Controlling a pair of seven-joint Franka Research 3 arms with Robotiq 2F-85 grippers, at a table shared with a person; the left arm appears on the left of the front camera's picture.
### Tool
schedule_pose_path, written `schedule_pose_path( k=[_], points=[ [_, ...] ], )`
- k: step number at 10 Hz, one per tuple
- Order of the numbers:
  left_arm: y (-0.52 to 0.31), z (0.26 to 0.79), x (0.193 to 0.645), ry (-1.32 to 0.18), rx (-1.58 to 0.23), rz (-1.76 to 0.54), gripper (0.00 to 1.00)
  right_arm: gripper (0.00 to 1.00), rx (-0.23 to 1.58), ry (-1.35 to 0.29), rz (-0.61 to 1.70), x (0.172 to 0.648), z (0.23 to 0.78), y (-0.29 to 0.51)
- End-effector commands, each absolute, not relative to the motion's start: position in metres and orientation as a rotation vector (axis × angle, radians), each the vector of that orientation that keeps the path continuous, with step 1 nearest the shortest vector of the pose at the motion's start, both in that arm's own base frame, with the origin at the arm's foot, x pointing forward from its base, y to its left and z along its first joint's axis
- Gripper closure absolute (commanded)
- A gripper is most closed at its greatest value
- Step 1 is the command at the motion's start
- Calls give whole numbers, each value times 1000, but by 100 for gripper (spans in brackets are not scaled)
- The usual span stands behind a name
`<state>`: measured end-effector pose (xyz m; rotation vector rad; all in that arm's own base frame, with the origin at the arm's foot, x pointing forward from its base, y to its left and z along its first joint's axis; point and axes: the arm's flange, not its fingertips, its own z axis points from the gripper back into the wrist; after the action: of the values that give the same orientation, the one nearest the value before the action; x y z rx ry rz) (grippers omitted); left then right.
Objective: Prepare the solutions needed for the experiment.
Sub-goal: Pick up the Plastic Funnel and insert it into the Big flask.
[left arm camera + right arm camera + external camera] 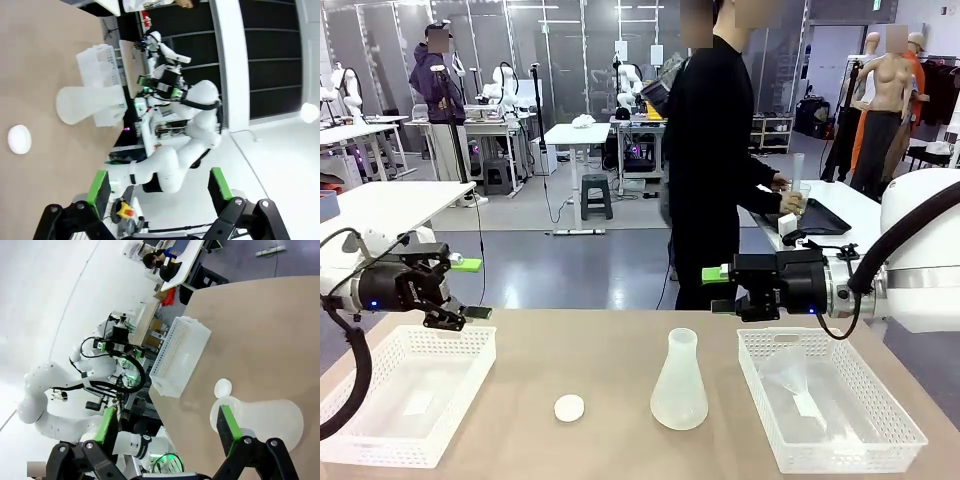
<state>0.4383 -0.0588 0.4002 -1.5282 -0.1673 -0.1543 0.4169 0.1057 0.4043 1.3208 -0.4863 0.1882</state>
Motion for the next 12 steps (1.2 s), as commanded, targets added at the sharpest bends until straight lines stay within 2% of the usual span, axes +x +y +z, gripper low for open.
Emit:
schedule_pose_path(
  k=[1,2,8,9,12],
  points=[
    [-56,395,446,-223,-1576,-204,0,0,1442,-490,141,426,393,107],
    [-53,393,446,-218,-1645,-221,0,0,1487,-498,126,425,391,104],
    [-56,394,451,-189,-1616,-203,0,0,1538,-456,15,431,390,94],
    [-57,393,453,-173,-1572,-224,0,0,1494,-482,1,430,389,93],
    [-55,391,444,-208,-1614,-214,0,0,1520,-447,47,425,390,90]
  ],
)
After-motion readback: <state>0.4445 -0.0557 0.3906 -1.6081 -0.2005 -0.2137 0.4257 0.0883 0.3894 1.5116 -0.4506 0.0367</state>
